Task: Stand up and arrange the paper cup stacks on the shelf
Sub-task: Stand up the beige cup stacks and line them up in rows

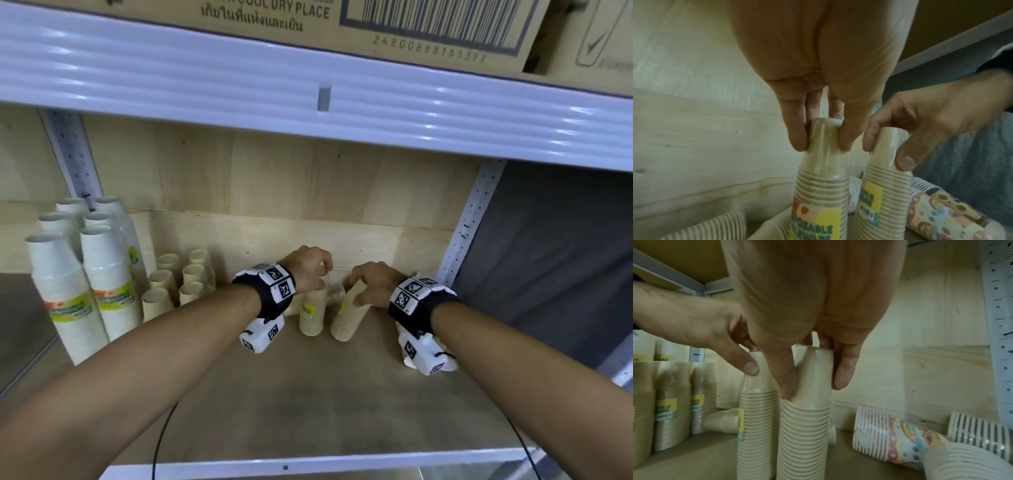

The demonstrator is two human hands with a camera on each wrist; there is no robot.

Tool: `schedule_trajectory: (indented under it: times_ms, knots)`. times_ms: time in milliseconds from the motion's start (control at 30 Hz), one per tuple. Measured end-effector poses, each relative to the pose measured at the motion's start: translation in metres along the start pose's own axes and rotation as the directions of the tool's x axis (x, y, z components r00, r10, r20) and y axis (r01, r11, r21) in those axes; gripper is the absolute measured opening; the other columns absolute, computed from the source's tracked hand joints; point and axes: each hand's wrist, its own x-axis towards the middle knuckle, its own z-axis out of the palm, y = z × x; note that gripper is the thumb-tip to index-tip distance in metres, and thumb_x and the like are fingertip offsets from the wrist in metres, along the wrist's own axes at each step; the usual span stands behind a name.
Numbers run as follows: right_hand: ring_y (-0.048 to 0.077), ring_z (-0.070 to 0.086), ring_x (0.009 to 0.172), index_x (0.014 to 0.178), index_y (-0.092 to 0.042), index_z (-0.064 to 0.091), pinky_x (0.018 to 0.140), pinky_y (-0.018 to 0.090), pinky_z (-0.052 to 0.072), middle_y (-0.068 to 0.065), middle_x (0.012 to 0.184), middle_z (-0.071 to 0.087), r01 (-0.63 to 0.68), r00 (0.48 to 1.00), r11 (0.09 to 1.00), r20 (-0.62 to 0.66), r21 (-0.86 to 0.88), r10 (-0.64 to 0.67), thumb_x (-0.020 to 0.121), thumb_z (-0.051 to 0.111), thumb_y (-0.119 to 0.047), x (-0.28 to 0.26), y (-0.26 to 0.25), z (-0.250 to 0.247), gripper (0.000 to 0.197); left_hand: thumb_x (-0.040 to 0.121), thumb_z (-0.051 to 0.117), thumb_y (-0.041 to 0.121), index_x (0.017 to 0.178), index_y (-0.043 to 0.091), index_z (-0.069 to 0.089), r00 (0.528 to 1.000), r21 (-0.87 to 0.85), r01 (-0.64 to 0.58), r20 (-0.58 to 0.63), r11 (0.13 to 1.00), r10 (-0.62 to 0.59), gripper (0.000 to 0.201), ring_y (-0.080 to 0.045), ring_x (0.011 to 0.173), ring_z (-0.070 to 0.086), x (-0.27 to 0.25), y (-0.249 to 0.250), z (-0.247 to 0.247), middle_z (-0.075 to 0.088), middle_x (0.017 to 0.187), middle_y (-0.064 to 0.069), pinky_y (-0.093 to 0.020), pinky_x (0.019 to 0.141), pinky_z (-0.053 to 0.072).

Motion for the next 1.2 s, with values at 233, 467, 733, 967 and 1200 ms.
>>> schedule_trajectory:
  times_ms: [233, 467, 733, 967, 1200]
  knots:
    - [0.021, 0.057, 0.115, 0.134, -0.012, 0.054, 0.091, 0.031, 0.049, 0.006, 0.123, 0.059, 0.004, 0.999, 0.997, 0.031, 0.078, -0.006, 0.082, 0.072, -0.015, -0.003, -0.017, 0.004, 0.055, 0.084, 0.075, 0.021, 0.120, 0.017, 0.063, 0.999, 0.017, -0.020, 0.038, 1.000, 0.019, 0.038, -0.014, 0.092, 0.057, -0.006, 0.011, 0.012, 0.067, 0.117, -0.004, -0.023, 0.076, 0.043]
    - [0.022, 0.057, 0.101, 0.119, -0.014, 0.059, 0.078, 0.028, 0.044, 0.000, 0.098, 0.056, -0.067, 0.994, 0.990, -0.082, 0.125, 0.078, 0.085, 0.066, -0.039, -0.004, -0.017, 0.002, 0.043, 0.089, 0.065, 0.018, 0.135, 0.011, 0.057, 0.998, 0.004, -0.029, 0.054, 1.000, 0.029, 0.047, -0.020, 0.118, 0.058, -0.010, 0.014, 0.013, 0.063, 0.130, -0.006, -0.021, 0.086, 0.044]
    - [0.024, 0.057, 0.107, 0.114, -0.017, 0.063, 0.081, 0.028, 0.045, 0.004, 0.116, 0.061, -0.037, 0.998, 0.995, -0.052, 0.089, 0.042, 0.085, 0.061, -0.021, -0.003, -0.017, 0.000, 0.030, 0.088, 0.067, 0.033, 0.123, 0.013, 0.065, 0.999, 0.008, 0.029, 0.016, 1.000, -0.029, 0.041, -0.021, 0.106, 0.062, -0.003, 0.011, 0.015, 0.066, 0.121, -0.005, -0.033, 0.091, 0.053]
    - [0.024, 0.059, 0.103, 0.121, -0.016, 0.058, 0.080, 0.029, 0.046, 0.006, 0.112, 0.060, -0.105, 0.992, 0.985, -0.054, 0.135, 0.113, 0.083, 0.065, -0.041, 0.002, -0.016, 0.002, 0.046, 0.089, 0.065, 0.028, 0.135, 0.012, 0.057, 0.999, 0.004, 0.001, 0.053, 1.000, -0.001, 0.049, -0.020, 0.117, 0.058, -0.004, 0.014, 0.013, 0.061, 0.132, -0.004, -0.023, 0.082, 0.042]
    - [0.021, 0.059, 0.100, 0.116, -0.016, 0.064, 0.080, 0.027, 0.047, 0.005, 0.119, 0.062, -0.040, 0.998, 0.994, -0.035, 0.100, 0.043, 0.085, 0.063, -0.023, 0.006, -0.017, 0.002, 0.032, 0.089, 0.067, 0.030, 0.121, 0.009, 0.066, 1.000, -0.004, 0.013, 0.018, 1.000, -0.013, 0.038, -0.022, 0.108, 0.061, -0.004, 0.013, 0.012, 0.065, 0.122, -0.008, -0.033, 0.090, 0.051]
